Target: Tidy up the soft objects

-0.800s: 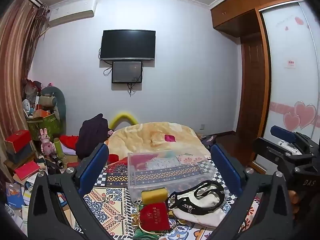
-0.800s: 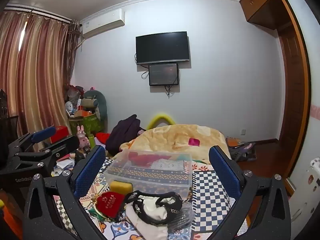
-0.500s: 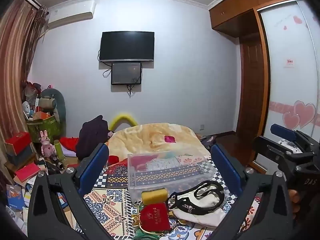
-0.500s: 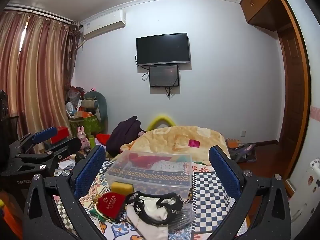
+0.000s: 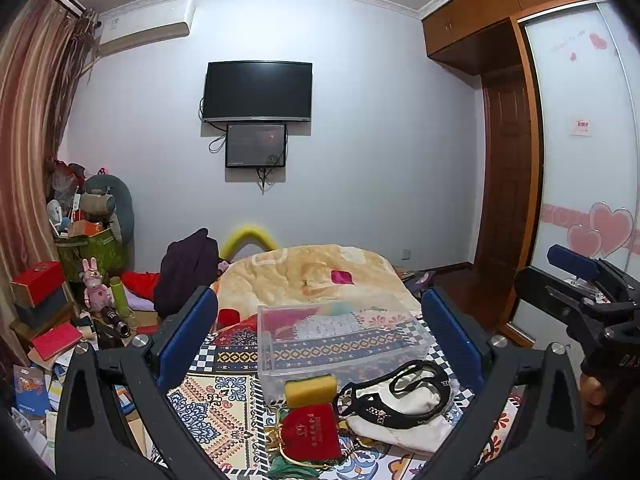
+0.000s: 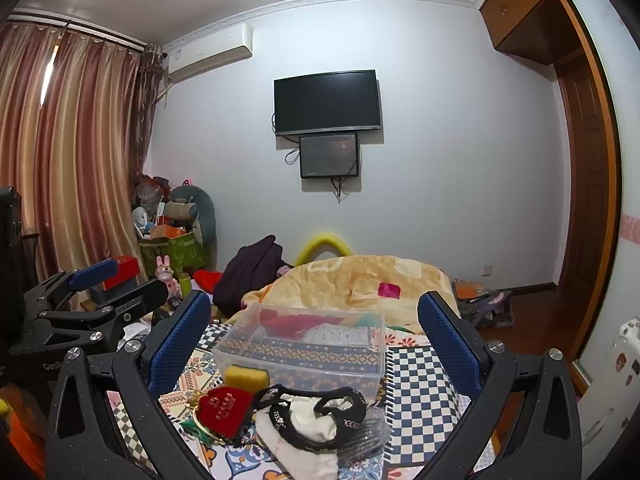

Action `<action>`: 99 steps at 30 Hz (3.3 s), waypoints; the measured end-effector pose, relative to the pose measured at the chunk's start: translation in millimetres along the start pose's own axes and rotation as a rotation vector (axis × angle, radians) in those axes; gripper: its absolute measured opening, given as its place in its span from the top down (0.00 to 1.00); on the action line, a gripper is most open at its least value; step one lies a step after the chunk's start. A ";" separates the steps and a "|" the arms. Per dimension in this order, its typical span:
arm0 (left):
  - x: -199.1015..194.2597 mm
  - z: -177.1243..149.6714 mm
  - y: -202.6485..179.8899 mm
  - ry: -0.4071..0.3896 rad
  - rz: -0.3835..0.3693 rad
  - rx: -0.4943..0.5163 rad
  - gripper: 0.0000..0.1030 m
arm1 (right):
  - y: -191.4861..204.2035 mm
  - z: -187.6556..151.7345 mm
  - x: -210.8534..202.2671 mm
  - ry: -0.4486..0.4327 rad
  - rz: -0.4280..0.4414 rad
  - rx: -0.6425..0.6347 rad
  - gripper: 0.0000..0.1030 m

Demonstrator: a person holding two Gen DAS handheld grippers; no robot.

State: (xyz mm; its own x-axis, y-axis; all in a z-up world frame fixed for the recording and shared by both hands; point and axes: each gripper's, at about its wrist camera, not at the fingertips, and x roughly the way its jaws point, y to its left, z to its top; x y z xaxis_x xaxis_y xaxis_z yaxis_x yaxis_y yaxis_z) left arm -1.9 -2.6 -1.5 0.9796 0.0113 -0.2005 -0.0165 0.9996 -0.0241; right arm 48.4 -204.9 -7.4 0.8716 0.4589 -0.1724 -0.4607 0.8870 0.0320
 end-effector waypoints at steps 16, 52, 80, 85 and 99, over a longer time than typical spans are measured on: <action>-1.5 -0.7 -1.1 0.000 -0.007 0.005 0.00 | -0.1 -3.7 0.9 -0.005 -0.001 0.004 0.00; -9.2 2.3 -4.4 -0.016 -0.009 -0.001 0.00 | -4.5 -1.6 -4.2 -0.027 -0.001 0.008 0.00; 57.7 -57.2 9.1 0.239 -0.020 -0.025 0.00 | -32.5 -51.0 54.5 0.214 0.002 0.070 0.00; 80.4 -86.5 18.5 0.343 -0.032 -0.060 0.00 | -41.8 -74.1 73.9 0.313 0.025 0.098 0.00; 117.6 -138.6 32.1 0.526 -0.038 -0.120 0.18 | -60.7 -114.6 102.6 0.488 0.047 0.160 0.32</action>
State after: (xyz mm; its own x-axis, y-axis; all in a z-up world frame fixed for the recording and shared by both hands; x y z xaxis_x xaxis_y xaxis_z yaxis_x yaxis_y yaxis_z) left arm 85.0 27.1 -161.7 0.7479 -0.0706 -0.6601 -0.0357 0.9886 -0.1462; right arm 146.6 -217.6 -139.8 0.6532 0.4553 -0.6050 -0.4329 0.8801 0.1949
